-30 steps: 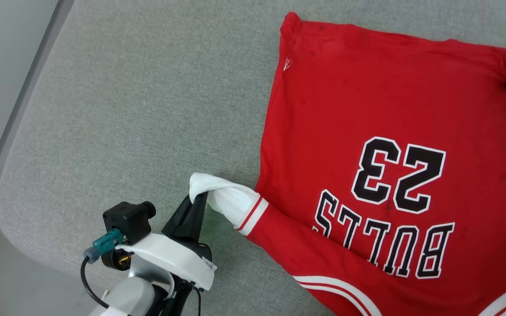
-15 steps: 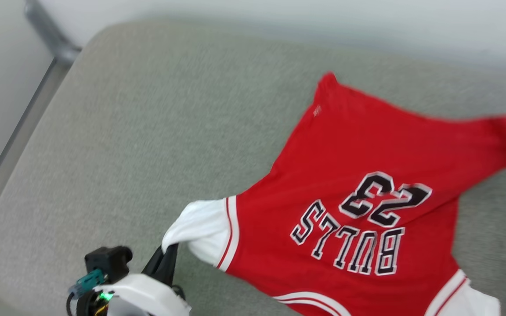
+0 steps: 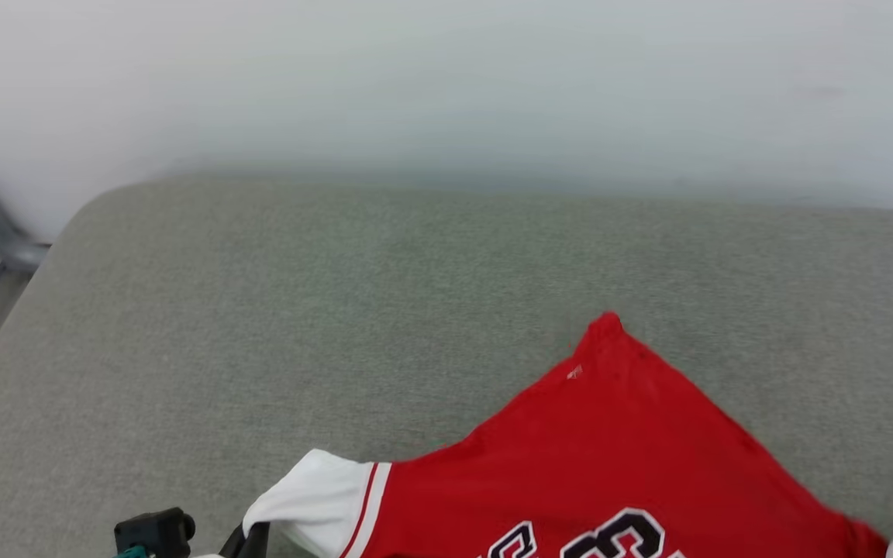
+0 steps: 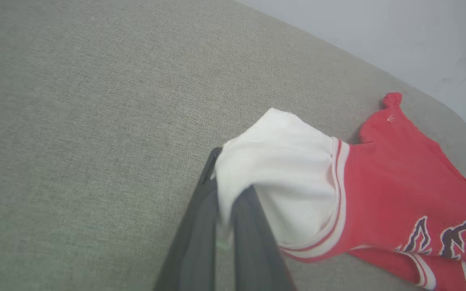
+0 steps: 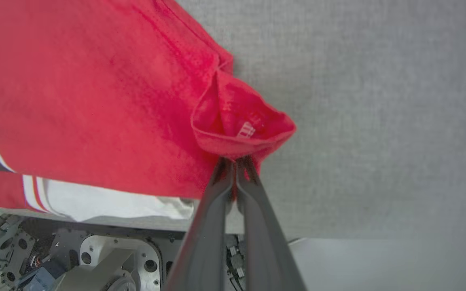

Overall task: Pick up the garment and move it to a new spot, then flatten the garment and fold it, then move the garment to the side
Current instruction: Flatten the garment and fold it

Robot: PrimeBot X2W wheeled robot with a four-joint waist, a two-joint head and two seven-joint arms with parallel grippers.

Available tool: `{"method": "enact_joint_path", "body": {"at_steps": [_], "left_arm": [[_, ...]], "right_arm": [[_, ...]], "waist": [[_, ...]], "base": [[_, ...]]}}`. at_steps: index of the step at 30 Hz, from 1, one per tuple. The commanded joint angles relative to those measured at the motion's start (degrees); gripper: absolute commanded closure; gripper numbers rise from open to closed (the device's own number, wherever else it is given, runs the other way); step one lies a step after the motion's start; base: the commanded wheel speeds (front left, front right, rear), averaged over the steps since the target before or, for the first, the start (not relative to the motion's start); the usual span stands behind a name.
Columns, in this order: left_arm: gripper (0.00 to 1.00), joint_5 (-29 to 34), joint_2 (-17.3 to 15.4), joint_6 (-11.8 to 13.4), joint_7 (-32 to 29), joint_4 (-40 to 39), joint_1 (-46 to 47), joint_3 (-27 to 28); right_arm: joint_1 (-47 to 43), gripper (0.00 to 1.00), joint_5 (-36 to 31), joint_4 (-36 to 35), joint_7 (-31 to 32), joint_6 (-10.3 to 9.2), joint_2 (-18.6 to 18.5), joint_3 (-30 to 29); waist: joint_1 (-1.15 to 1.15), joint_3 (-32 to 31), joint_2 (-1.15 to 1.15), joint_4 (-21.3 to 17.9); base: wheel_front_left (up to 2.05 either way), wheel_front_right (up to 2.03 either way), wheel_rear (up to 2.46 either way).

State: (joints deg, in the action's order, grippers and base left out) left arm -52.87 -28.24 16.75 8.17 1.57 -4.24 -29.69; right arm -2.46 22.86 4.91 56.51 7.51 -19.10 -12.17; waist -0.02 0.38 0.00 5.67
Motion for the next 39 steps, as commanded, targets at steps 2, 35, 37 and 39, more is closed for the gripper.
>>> {"method": "enact_joint_path", "body": {"at_steps": [2, 35, 37, 39], "left_arm": [[1.00, -0.53, -0.34, 0.58, -0.30, -0.22, -0.97, 0.26], [1.00, 2.45, 0.81, -1.46, -0.99, -2.62, 8.29, -1.91], [1.00, 2.80, 1.15, -2.04, -0.90, -2.43, 9.70, -2.16], [1.00, 3.08, 1.46, -2.63, -0.68, -2.19, 10.84, -2.46]], "right_arm": [[-4.58, 1.00, -0.25, -3.03, 0.13, -0.04, 2.76, -1.65], [15.16, 0.00, 2.16, 7.67, -38.39, -0.03, 4.12, 6.67], [19.81, 0.00, 3.10, 9.55, -32.73, -0.03, 1.78, 9.93], [23.52, 0.00, 4.18, 10.73, -26.36, -0.03, -0.35, 13.69]], "waist": [[0.02, -1.59, 0.00, -2.25], [0.02, 8.07, 0.00, 0.89], [0.02, 9.61, 0.00, 1.73], [0.02, 10.99, 0.00, 2.50]], "base": [[0.00, 0.00, 0.00], [0.00, 0.00, 0.00], [0.00, 0.00, 0.00], [0.00, 0.00, 0.00]]}}
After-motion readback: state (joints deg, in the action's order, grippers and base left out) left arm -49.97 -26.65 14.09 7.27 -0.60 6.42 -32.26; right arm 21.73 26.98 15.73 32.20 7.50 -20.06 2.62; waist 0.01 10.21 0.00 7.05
